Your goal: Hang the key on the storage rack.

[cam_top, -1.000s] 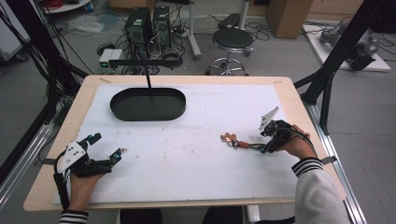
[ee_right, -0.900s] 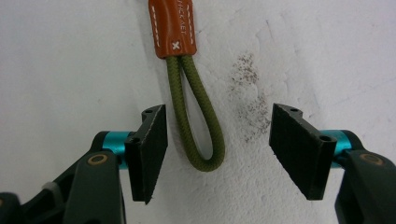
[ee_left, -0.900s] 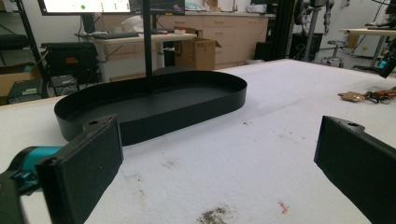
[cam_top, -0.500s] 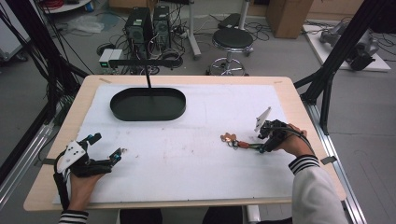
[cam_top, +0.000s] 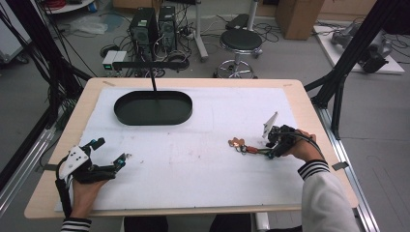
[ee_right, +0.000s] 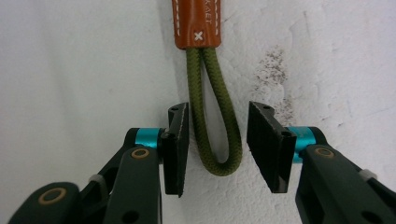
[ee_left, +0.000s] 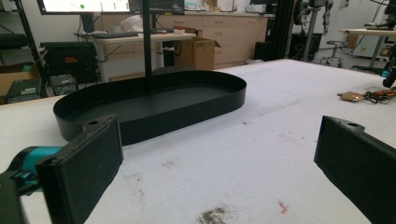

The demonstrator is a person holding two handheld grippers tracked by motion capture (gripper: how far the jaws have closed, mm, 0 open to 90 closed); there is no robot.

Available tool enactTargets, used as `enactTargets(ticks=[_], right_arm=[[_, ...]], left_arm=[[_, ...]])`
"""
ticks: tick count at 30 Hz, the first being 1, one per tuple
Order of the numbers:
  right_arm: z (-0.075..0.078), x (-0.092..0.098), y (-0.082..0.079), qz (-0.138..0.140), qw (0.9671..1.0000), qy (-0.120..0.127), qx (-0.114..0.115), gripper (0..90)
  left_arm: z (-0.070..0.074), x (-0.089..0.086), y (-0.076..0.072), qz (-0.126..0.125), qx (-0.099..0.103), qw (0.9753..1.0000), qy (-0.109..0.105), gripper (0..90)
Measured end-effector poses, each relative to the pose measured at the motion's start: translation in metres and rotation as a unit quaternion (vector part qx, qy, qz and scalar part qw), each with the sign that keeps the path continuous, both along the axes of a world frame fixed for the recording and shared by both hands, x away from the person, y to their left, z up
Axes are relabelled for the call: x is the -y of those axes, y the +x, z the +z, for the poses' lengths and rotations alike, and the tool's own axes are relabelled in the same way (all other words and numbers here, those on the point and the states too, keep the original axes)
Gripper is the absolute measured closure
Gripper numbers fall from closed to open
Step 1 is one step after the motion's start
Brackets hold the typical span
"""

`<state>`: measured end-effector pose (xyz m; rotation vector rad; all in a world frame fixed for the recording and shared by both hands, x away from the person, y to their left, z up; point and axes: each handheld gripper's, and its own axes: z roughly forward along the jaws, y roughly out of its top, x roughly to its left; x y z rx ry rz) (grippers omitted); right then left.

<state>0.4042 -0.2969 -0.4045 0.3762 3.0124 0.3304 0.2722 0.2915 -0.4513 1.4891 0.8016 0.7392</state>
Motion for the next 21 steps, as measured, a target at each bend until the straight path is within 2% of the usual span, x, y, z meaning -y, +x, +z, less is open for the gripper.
enactTargets(ticks=[6,8,9,11,21], right_arm=[[-0.001,-0.0006,0.0006,0.004,1.0,0.001,-0.008,64.7],[-0.001,-0.0009,0.0005,0.007,0.9999,-0.003,-0.009,68.3],[-0.0011,-0.0016,0.0,0.014,0.9998,-0.005,-0.014,74.5],[-0.0012,-0.0026,-0.0006,0.023,0.9996,-0.007,-0.014,77.3],[-0.0007,-0.0017,-0.0012,0.018,0.9997,0.003,-0.016,79.3]], left_arm=[[0.0,0.0001,0.0001,0.0,0.0,1.0,-0.001,1.7],[0.0,0.0001,0.0,0.0,0.0,1.0,-0.001,1.7],[0.0,0.0,0.0,0.0,0.0,1.0,0.0,1.7],[0.0,0.0,0.0,0.0,0.0,1.0,0.0,1.7],[-0.0001,0.0002,0.0,0.001,0.0,1.0,0.0,1.7]])
